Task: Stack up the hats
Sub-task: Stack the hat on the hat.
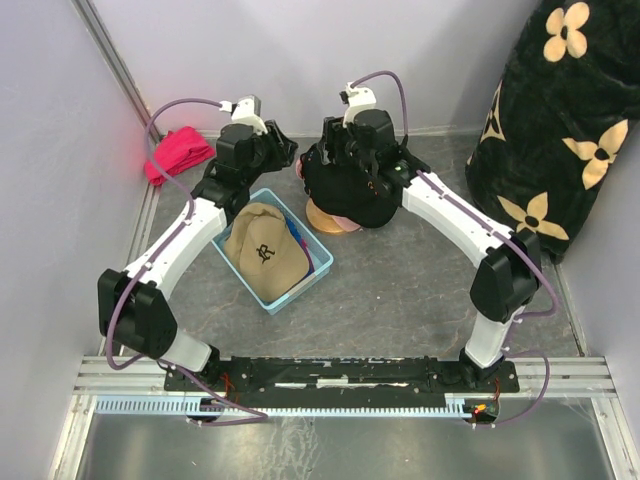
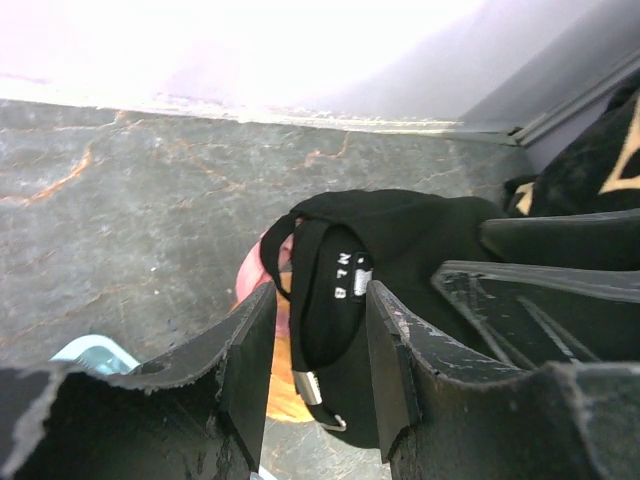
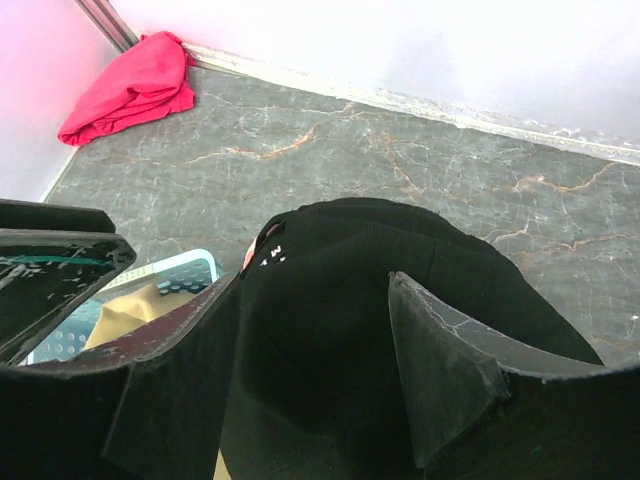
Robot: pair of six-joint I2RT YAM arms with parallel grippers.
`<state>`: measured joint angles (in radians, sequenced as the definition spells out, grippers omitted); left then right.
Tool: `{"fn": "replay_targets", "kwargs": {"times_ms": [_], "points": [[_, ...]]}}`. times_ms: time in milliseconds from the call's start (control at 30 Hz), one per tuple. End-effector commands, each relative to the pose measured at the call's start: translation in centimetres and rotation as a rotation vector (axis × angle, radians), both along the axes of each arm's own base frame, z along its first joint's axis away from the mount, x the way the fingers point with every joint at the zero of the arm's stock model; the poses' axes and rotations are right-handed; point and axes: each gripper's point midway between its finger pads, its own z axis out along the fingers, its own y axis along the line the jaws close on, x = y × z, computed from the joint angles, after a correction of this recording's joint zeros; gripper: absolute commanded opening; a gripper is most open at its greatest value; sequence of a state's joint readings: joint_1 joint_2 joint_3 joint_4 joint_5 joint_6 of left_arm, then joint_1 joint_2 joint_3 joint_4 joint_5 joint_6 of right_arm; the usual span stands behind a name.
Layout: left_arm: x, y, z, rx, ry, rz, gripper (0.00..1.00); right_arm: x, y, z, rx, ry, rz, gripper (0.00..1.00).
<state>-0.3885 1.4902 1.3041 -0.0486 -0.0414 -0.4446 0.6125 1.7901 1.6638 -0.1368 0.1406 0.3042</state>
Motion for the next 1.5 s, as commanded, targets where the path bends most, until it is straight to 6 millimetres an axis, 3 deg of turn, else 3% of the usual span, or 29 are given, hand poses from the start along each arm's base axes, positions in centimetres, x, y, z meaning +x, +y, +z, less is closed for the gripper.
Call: {"fn": "replay_targets", "kwargs": {"times_ms": [0, 333, 633, 733, 900, 1100, 1267, 1467], "points": [[0.3, -1.5, 5.0, -0.048, -0.145, -0.074, 0.48, 0.7, -0.5, -1.5, -0.063, 0.027, -0.036, 0.68], [0.4, -3.6, 2.6, -0.056, -0.12, -0.145, 0.46, 1.2, 0.9, -7.3, -0.11, 0.13, -0.016, 0.68], [1.3, -3.6, -1.3, -0.056, -0.044, -0.107, 0.46, 0.9, 2.1, -9.3, -0.135, 0.162, 0.007, 0.68], [1.6, -3.4, -2.4, -0.054, -0.027, -0.083, 0.45, 1.1, 1.8, -7.9, -0.118, 0.128, -0.015, 0.68], [1.7, -3.1, -2.5, -0.063, -0.035, -0.062, 0.45, 0.9, 1.2, -2.0, -0.039, 0.012, -0.034, 0.7], [2.2, -3.3, -2.1, -0.065, -0.036, -0.062, 0.46, 0.5, 0.7, 3.1, 0.041, -0.073, -0.045, 0.73], [3.0, -3.6, -2.5, -0.046, -0.015, -0.059, 0.46, -0.1, -0.4, 5.0, 0.056, -0.1, -0.071, 0.73], [4.3, -3.8, -2.0, -0.045, -0.027, -0.045, 0.46, -1.0, -3.6, 5.7, 0.068, -0.118, -0.137, 0.74]]}}
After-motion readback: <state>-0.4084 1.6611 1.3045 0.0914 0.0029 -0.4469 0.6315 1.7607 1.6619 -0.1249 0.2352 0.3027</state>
